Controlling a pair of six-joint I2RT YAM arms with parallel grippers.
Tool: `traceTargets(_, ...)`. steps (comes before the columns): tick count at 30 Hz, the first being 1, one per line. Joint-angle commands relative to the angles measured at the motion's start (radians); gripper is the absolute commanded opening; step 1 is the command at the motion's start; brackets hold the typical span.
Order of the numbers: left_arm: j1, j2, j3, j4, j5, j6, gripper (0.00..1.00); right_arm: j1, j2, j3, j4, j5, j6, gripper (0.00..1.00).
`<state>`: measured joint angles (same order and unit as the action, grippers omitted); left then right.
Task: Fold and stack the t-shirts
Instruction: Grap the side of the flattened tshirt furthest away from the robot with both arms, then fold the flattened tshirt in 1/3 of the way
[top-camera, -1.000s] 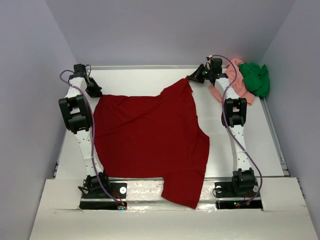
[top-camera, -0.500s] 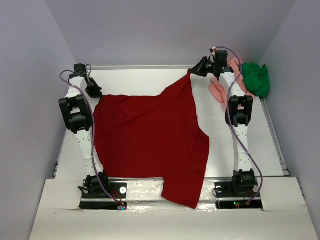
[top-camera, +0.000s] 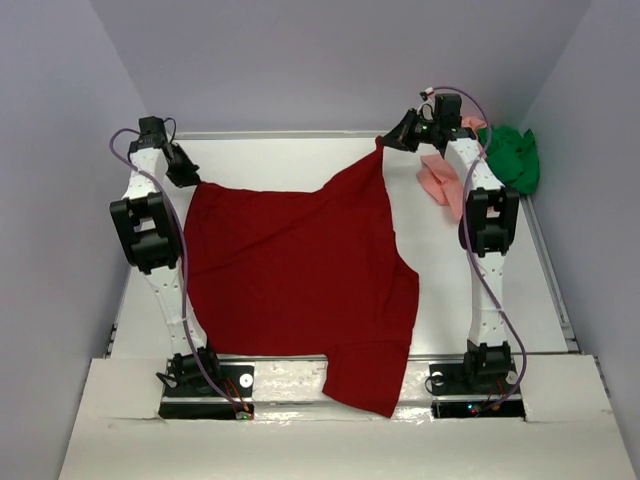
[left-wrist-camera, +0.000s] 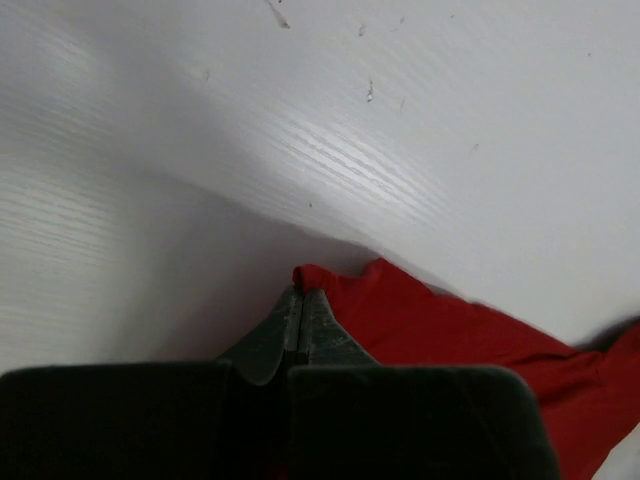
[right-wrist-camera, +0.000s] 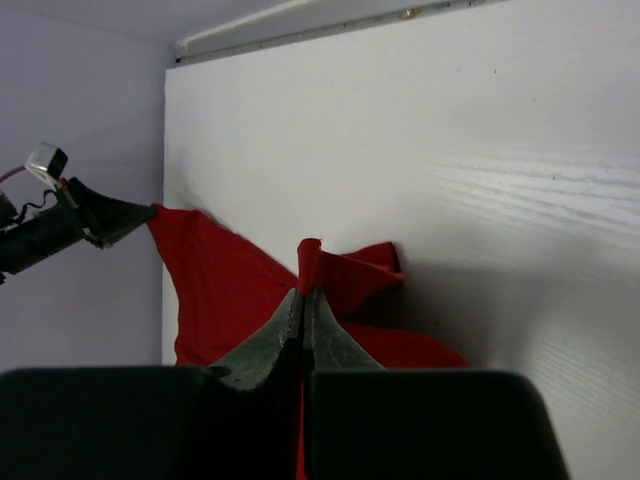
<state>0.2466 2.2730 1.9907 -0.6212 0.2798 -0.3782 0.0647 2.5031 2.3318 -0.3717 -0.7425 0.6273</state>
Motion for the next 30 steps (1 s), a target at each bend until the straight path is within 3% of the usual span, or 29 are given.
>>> traceTargets(1, 0.008, -0.113, -0.003, -0.012, 0.007, 0.004, 0.0, -0.008, -0.122, -0.066, -0.015, -0.032, -0.038, 0.0)
traceTargets(20, 0.017, -0.288, -0.231, 0.0, -0.008, 0.033, 0.0, -0.008, -0.385, -0.371, -0.061, -0.066, -0.078, 0.0)
traceTargets(30, 0.045, -0.336, -0.262, -0.029, -0.056, 0.038, 0.0, -0.008, -0.507, -0.549, -0.076, -0.069, -0.104, 0.0)
